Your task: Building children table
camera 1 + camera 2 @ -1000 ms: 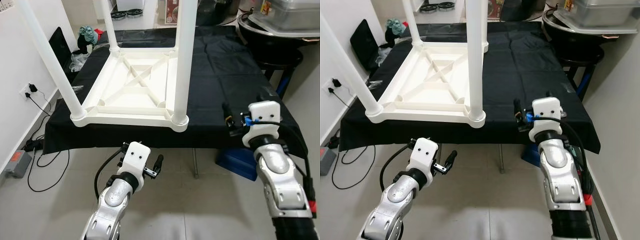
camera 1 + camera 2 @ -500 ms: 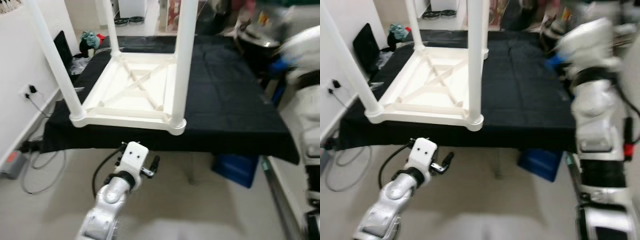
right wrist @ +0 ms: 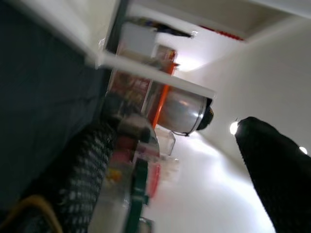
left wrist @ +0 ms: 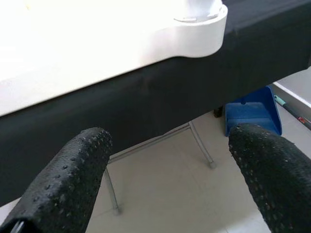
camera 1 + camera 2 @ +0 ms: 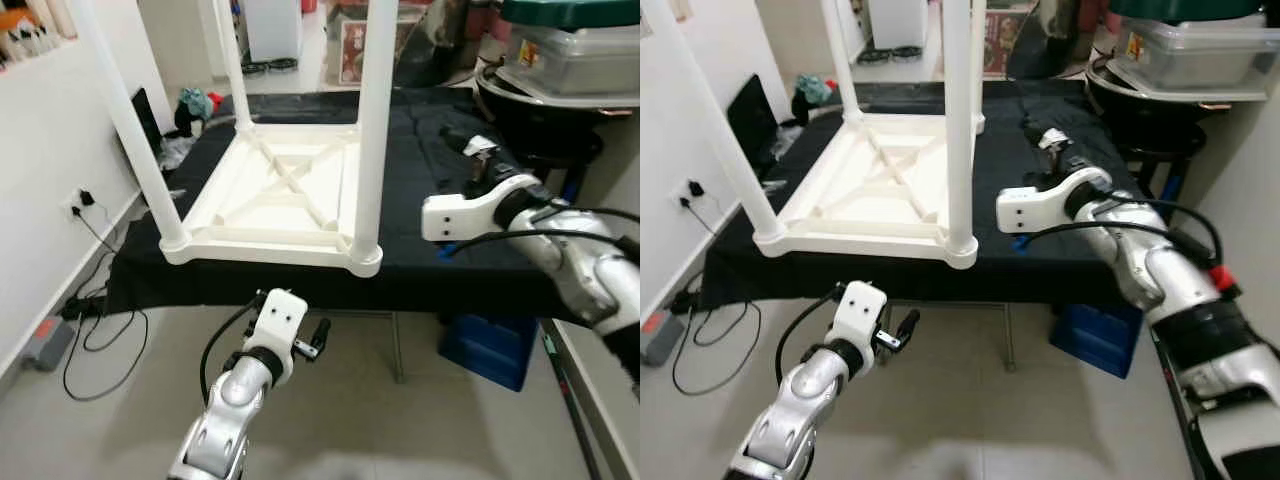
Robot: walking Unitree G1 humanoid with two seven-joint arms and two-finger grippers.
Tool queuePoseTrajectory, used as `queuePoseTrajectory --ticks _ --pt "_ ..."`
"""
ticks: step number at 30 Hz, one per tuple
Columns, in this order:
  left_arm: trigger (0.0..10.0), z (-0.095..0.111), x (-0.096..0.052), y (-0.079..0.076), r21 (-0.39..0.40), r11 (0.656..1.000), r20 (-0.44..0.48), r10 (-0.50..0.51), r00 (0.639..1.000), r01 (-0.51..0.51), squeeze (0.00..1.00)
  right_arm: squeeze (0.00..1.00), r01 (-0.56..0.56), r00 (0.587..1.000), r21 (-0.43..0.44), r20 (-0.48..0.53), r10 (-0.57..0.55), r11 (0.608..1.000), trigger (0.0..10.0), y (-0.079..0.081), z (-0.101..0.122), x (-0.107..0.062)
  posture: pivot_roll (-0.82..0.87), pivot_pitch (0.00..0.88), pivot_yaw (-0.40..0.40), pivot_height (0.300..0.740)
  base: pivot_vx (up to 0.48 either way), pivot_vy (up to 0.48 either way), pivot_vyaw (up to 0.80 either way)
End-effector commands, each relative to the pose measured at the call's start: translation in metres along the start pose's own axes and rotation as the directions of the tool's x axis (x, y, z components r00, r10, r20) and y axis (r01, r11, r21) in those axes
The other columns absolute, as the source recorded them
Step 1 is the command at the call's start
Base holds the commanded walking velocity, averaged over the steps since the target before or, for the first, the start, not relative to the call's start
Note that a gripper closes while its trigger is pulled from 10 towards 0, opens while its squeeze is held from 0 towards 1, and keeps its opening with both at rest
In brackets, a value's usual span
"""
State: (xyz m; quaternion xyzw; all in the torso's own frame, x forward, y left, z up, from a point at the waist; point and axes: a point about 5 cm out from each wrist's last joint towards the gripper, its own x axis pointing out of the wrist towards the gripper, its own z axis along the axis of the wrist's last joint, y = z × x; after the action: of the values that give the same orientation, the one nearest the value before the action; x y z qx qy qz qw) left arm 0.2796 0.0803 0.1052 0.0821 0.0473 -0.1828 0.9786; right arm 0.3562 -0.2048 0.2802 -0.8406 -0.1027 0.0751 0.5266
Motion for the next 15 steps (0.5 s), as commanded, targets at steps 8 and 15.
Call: queuePoseTrajectory --ticks 8,15 --pt "10.0 -0.004 0.004 0.001 -0.003 1.0 -0.012 -0.009 1.0 0.009 0.0 0.0 -0.164 0.981 -0.39 0.033 0.192 0.906 10.0 0.005 0.014 0.0 0.01 0.0 0.028 0.74 0.0 0.0 0.0" --pt "10.0 -0.006 0.007 0.0 0.003 1.0 -0.023 -0.02 1.0 0.02 0.0 0.0 -0.078 0.979 -0.539 0.119 0.168 0.839 10.0 0.002 0.034 0.002 0.0 0.0 0.031 0.74 0.0 0.0 0.0"
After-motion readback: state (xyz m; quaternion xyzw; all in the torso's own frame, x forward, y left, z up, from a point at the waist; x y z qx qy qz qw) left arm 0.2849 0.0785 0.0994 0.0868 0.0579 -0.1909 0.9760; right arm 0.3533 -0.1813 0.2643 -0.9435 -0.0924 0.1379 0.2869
